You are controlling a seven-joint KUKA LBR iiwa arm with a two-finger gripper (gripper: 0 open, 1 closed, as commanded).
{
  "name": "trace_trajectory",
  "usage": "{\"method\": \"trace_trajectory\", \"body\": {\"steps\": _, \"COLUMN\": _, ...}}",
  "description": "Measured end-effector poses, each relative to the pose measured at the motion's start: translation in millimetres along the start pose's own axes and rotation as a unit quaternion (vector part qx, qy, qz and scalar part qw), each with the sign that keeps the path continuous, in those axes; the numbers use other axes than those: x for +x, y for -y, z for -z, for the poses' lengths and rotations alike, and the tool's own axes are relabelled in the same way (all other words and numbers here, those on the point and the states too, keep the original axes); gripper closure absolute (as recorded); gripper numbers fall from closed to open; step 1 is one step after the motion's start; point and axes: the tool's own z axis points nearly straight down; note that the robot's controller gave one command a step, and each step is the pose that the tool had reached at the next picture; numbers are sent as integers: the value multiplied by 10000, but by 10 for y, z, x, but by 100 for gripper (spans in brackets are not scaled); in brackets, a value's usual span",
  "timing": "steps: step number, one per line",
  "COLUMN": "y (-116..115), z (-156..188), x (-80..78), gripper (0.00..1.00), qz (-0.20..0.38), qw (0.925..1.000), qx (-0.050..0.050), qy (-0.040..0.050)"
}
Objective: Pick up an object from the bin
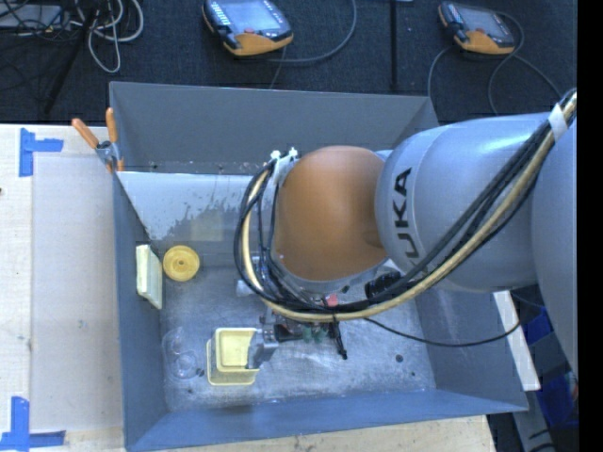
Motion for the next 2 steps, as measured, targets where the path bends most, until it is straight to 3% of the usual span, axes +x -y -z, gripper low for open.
{"method": "trace_trajectory", "body": {"steps": 1, "y": -13, "z": -755, "x": 214, "gripper": 0, "qz": -271, "qw": 9996, "qx": 3, "qy": -8}}
{"method": "trace_trajectory", "body": {"steps": 2, "y": -29, "z": -1030, "x": 205, "gripper": 0, "qz": 72, "qw": 10000, "qx": 23, "qy": 43}}
